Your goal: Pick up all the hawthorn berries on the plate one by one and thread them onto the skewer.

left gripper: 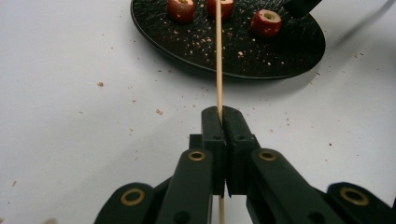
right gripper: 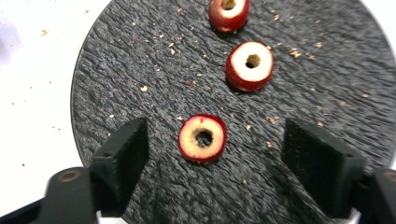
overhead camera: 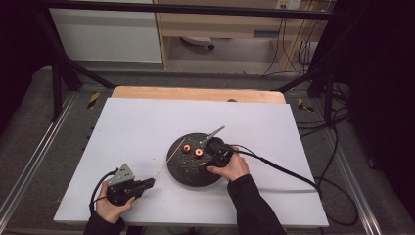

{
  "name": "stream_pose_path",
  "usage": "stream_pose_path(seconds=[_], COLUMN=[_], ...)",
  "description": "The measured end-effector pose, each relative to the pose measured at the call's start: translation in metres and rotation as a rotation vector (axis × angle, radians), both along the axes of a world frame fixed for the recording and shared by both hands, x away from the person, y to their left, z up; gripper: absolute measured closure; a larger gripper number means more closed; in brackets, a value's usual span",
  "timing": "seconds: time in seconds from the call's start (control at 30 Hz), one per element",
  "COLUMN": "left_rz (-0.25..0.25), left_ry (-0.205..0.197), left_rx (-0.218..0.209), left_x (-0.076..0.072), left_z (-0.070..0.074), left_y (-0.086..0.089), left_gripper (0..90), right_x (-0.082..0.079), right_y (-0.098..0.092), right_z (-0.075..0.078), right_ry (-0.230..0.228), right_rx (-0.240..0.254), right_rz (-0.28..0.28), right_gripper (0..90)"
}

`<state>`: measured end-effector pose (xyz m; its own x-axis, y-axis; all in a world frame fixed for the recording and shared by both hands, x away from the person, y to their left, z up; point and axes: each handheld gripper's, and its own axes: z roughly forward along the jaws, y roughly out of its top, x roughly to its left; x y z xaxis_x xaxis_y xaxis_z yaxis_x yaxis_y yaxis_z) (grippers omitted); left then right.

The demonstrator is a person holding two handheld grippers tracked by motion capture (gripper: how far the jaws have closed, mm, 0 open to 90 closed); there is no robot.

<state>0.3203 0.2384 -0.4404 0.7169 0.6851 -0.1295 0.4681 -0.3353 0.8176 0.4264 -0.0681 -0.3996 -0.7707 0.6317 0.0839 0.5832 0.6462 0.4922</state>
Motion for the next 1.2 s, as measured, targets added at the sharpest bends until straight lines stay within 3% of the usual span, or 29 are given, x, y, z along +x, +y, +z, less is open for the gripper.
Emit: stream_pose_path(seconds=[0.23,0.6,1.0,1.2], left_rz=[-0.002,-0.003,-0.003,-0.002], left_ry=[0.002,0.005,0.006,0.003], left_rx=[0.002,0.016,0.019,0.017], left_x=[0.000,0.001,0.001,0.000], left_z=[0.000,-0.001,-0.001,-0.001], left_y=[0.000,-0.002,-0.002,-0.002], left_gripper=[88.3,88.3,88.3,88.3], right_x=[0.008,0.011,0.013,0.011], right_y=[0.008,0.010,0.010,0.007], right_z=[-0.006,-0.009,-0.010,-0.002], right_ry=[0.049,0.110,0.142,0.125], right_rx=[-0.032,-0.023,-0.027,0.012], right_rz=[-0.001,-0.001,-0.005,-0.026], right_gripper=[39.3,55.8,61.0,61.5])
